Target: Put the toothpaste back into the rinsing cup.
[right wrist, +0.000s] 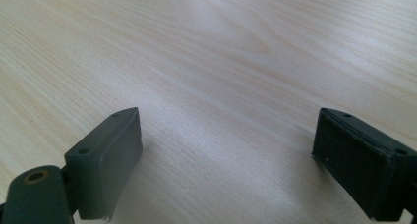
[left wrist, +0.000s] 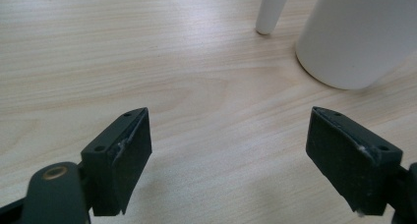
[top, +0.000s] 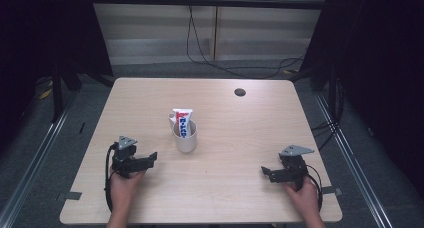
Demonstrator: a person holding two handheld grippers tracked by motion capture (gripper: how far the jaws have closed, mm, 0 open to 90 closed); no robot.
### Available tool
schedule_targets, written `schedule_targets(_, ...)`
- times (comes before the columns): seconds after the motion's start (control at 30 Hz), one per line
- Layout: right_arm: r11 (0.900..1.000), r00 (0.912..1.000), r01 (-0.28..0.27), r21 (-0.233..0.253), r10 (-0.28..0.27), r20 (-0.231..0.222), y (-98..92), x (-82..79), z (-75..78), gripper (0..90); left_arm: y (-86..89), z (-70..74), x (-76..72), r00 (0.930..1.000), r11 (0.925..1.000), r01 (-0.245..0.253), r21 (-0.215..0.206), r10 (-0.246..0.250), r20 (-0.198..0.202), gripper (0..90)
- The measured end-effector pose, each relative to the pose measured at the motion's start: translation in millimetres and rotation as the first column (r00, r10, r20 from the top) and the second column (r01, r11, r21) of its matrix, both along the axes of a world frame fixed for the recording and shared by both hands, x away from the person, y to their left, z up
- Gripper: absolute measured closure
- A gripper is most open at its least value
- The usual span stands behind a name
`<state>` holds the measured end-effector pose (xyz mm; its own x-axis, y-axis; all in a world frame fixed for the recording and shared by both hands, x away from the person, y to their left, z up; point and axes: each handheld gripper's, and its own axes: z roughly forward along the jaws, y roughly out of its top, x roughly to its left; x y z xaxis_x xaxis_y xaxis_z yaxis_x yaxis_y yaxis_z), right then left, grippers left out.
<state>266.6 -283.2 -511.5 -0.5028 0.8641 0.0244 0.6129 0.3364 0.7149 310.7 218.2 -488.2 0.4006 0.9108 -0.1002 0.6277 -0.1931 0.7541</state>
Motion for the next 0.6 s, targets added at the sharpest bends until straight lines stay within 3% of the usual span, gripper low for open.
schedule_targets(0.53,1.000,1.0000,0.000,0.000,0.000,0.000,0.0,0.0,0.0,10.7,-3.5,-7.6,-1.1,0.9999,0.9997,0.010,0.023,-0.010,-0.008,17.5)
schedule_targets(0.6,1.000,1.0000,0.000,0.000,0.000,0.000,0.0,0.0,0.0,10.7,-4.0,-8.9,-1.1,0.9999,0.9999,0.006,0.009,-0.006,-0.008,17.5)
